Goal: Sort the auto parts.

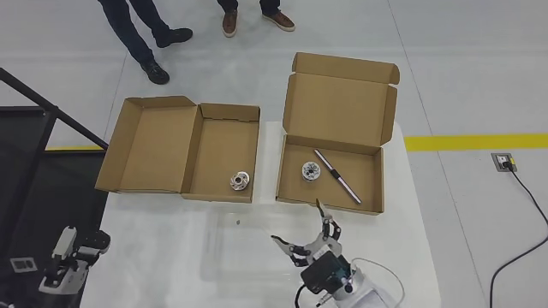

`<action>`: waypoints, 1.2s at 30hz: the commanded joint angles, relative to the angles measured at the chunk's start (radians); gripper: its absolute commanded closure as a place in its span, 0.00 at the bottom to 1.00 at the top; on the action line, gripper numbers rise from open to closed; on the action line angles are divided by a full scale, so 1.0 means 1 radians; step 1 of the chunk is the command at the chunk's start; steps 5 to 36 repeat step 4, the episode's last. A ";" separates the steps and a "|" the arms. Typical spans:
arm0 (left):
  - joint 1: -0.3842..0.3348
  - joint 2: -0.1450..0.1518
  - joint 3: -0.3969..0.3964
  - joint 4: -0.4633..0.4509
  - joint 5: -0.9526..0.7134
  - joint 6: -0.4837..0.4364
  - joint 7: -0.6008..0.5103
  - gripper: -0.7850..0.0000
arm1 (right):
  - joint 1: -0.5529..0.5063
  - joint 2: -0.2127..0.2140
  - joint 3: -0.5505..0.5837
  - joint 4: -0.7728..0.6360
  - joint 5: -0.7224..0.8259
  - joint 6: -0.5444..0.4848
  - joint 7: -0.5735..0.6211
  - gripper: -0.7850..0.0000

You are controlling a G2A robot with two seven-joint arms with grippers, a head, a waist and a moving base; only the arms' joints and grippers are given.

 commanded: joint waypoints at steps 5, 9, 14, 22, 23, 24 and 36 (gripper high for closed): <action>-0.001 0.000 0.000 0.000 0.000 0.001 0.000 0.00 | 0.000 0.000 -0.001 0.000 -0.001 0.000 0.001 0.00; -0.001 0.000 0.000 0.000 0.000 0.001 0.000 0.00 | 0.000 0.000 -0.001 0.000 -0.001 0.000 0.001 0.00; -0.001 0.000 0.000 0.000 0.000 0.001 0.000 0.00 | 0.000 0.000 -0.001 0.000 -0.001 0.000 0.001 0.00; -0.001 0.000 0.000 0.000 0.000 0.001 0.000 0.00 | 0.000 0.000 -0.001 0.000 -0.001 0.000 0.001 0.00; -0.001 0.000 0.000 0.000 0.000 0.001 0.000 0.00 | 0.000 0.000 -0.001 0.000 -0.001 0.000 0.001 0.00; -0.001 0.000 0.000 0.000 0.000 0.001 0.000 0.00 | 0.000 0.000 -0.001 0.000 -0.001 0.000 0.001 0.00; -0.001 0.000 0.000 0.000 0.000 0.001 0.000 0.00 | 0.000 0.000 -0.001 0.000 -0.001 0.000 0.001 0.00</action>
